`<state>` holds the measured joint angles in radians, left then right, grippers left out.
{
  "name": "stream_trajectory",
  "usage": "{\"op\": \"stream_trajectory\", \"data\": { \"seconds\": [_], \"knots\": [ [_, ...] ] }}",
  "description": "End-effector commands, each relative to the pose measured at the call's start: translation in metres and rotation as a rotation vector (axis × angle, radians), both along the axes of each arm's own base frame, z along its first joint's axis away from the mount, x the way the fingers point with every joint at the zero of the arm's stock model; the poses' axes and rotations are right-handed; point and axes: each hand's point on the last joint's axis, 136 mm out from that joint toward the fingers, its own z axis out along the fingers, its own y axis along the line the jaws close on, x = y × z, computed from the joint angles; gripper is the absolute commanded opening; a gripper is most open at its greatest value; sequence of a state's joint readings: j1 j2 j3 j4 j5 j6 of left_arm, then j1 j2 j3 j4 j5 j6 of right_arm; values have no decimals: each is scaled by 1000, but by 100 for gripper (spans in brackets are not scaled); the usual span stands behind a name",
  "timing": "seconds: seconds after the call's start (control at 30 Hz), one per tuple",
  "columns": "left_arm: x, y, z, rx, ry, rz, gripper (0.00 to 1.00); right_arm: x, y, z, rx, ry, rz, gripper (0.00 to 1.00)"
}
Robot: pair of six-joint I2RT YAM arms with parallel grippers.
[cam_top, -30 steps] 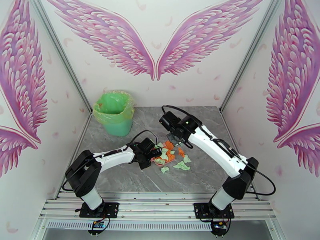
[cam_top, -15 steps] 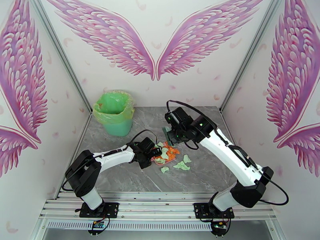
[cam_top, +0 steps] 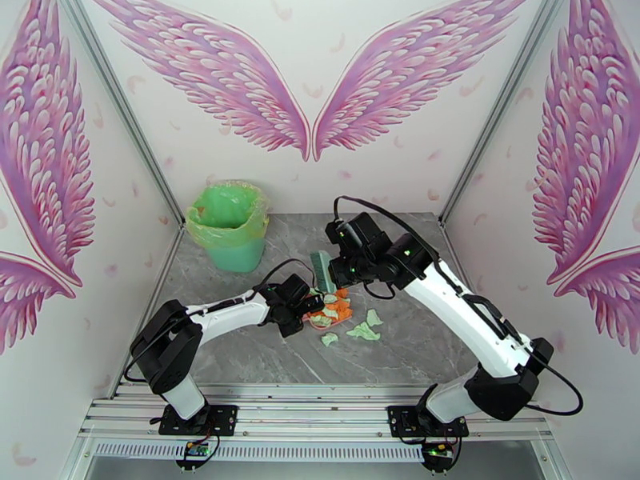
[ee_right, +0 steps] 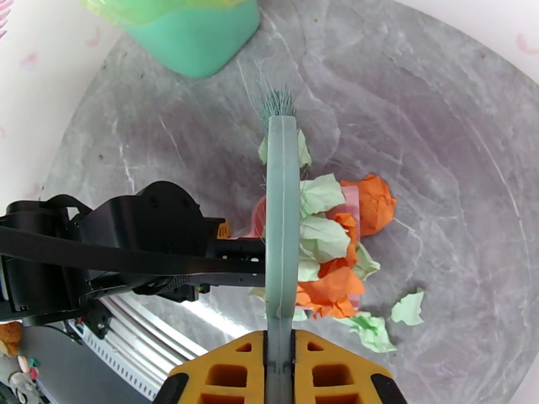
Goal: Sweep away the paper scraps from the table
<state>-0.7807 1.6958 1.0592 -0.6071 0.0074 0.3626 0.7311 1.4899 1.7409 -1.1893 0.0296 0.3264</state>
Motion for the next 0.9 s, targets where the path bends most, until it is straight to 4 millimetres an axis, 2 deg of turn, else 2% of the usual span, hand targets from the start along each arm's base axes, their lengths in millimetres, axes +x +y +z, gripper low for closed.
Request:
{"op": "stream_trajectory", "data": {
  "seconds": [0.0,0.1,0.17,0.33,0.43,0.53,0.67,0.87],
  "knots": [
    [7,-12,20,-64,-41,-2,0,3,-5,-2,13,-13,-38,0],
    [6,-11,24,-67,-46,-1,0,10,-20,-8,-56,-48,-94,0],
    [6,-10,26,-69,-50,-1,0,14,-27,-5,-74,-84,-121,0],
    [6,-6,28,-61,-65,4,0,15,-45,29,-28,-201,-177,0],
    [6,-5,32,-61,-71,3,0,12,-70,52,-15,-281,-243,0],
    [8,-4,40,-62,-74,9,0,5,-97,61,-17,-314,-302,0],
    [18,4,55,-65,-64,50,0,-6,-126,48,-45,-292,-352,0],
    [34,18,96,-94,-106,114,0,-26,-140,-3,-72,-206,-366,0]
  ]
}}
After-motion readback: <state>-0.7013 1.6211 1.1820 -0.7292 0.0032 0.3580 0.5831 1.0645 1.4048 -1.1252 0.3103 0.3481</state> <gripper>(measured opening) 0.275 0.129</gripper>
